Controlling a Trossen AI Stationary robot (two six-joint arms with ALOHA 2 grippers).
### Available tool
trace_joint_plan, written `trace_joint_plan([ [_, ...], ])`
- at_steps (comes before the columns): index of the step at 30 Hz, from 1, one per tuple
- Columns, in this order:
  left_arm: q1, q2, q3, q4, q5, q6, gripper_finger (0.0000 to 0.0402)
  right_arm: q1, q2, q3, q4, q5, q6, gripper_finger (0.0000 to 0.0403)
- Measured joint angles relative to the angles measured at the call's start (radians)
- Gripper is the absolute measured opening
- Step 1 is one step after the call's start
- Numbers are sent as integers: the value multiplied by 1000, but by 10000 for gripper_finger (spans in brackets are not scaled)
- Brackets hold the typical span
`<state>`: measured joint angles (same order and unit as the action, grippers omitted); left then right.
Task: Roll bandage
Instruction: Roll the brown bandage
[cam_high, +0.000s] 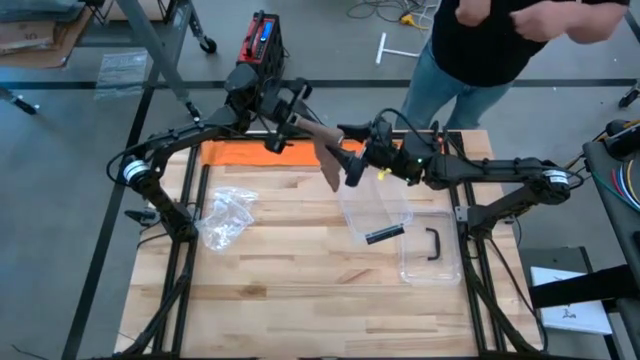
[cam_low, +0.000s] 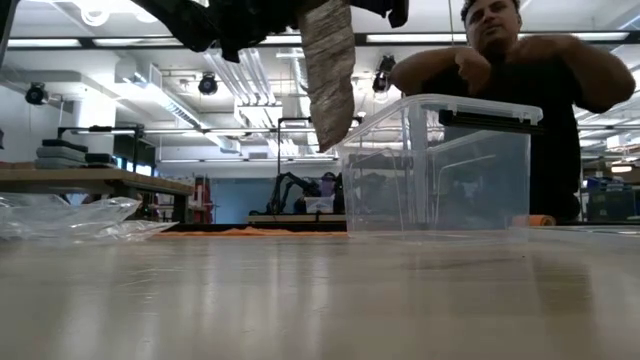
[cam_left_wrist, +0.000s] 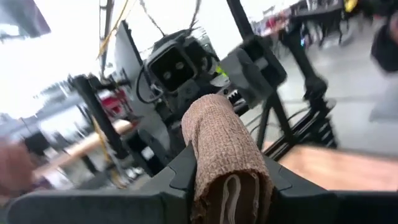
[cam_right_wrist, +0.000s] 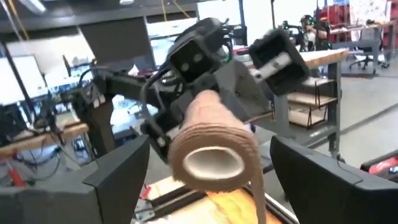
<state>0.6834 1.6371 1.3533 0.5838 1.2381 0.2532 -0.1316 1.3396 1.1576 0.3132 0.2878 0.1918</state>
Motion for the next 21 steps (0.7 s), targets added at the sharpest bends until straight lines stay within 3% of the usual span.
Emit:
trace_joint_plan([
  [7, -4, 0, -1, -50, -25, 341, 80, -36, 2, 0, 4, -1, 134, 299],
  [12, -3, 0, -2, -52, -34, 415, 78, -46, 3, 0, 4, -3, 163, 276],
  [16, -4, -1, -2, -76, -123, 479, 81, -46, 11, 0, 10, 0, 168, 257],
  [21, -5, -2, -2, -108, -147, 524, 85, -47, 24, 0, 9, 12, 166, 237],
])
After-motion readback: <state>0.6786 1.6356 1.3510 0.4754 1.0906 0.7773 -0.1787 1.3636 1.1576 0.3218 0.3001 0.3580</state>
